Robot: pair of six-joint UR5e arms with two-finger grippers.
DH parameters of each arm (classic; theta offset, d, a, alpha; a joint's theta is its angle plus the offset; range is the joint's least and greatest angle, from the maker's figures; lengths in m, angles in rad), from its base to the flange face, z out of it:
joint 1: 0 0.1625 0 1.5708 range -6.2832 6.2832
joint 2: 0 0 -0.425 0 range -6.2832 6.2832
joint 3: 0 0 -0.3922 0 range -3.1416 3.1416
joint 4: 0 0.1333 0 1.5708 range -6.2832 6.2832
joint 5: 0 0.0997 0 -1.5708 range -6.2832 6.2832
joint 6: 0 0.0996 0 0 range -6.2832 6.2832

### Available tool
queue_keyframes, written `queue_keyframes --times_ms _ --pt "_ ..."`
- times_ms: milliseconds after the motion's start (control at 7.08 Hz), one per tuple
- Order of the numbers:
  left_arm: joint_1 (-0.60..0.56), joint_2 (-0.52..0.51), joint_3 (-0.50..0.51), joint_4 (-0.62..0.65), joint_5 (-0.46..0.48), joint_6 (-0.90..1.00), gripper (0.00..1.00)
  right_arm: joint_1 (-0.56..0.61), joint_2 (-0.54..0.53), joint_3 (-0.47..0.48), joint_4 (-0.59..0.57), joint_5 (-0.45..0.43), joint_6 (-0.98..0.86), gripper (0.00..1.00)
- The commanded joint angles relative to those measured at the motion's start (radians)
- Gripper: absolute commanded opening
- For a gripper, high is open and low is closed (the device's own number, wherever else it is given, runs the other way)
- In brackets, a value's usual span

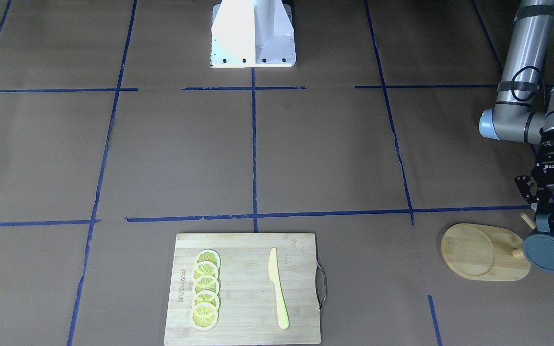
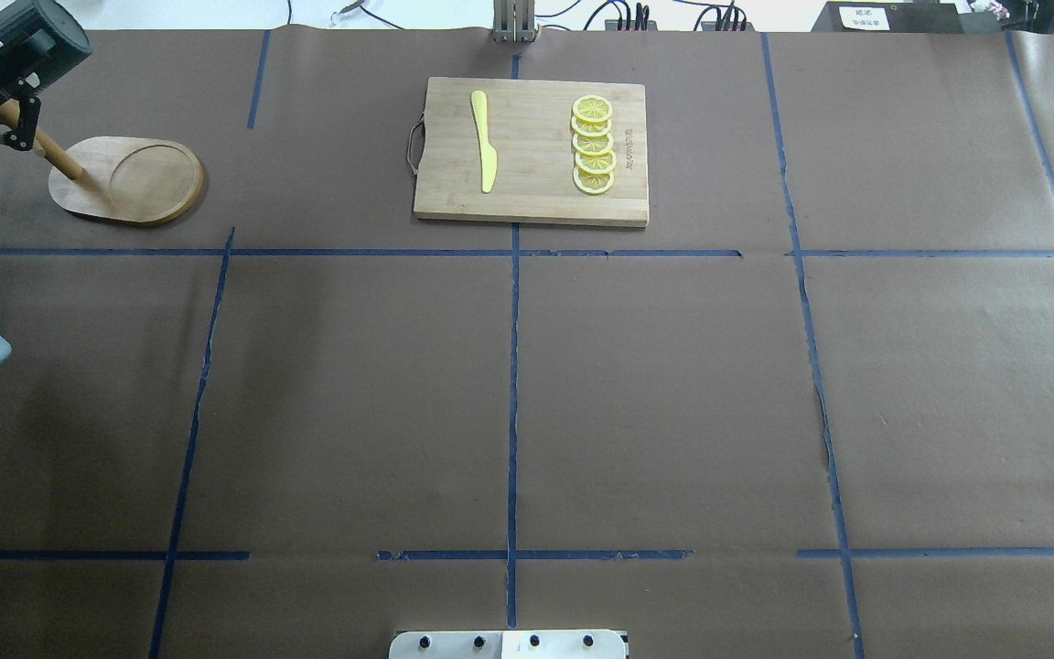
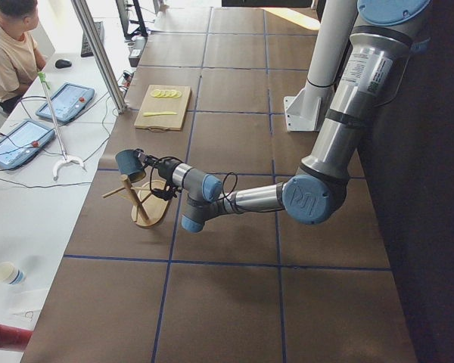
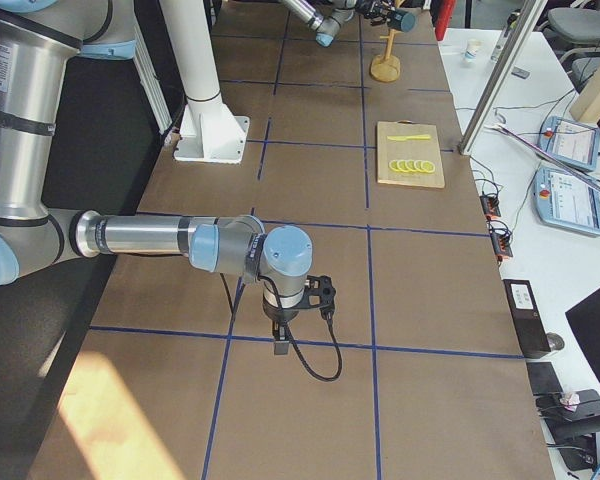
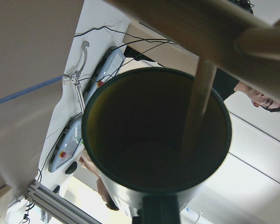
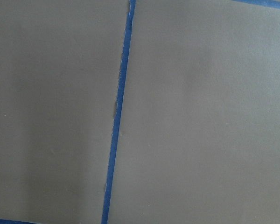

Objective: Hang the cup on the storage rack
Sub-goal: 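Hook the mug handle onto a rack peg with the left gripper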

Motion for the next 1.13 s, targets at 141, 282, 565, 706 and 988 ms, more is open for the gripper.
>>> queue_keyframes --times_ms 141,282,565,706,988 --pt "-0.001 0.004 0.016 -0.003 -0.002 -0.012 0.56 0.0 -0.001 -0.001 0.0 0.0 0.0 1.0" --pt "-0.001 0.007 0.017 -0.003 -0.002 -0.012 0.68 0.0 -0.001 -0.001 0.0 0.0 0.0 1.0" --pt "-0.001 0.008 0.017 -0.014 0.0 -0.012 1.0 0.0 -0.001 0.0 0.0 0.0 0.0 1.0" --pt "-0.001 0.008 0.017 -0.014 -0.002 -0.012 1.0 0.0 -0.001 0.0 0.0 0.0 0.002 1.0" --pt "-0.003 0.019 0.014 -0.061 -0.002 -0.007 1.0 0.0 -0.001 0.0 0.0 0.0 0.002 1.0"
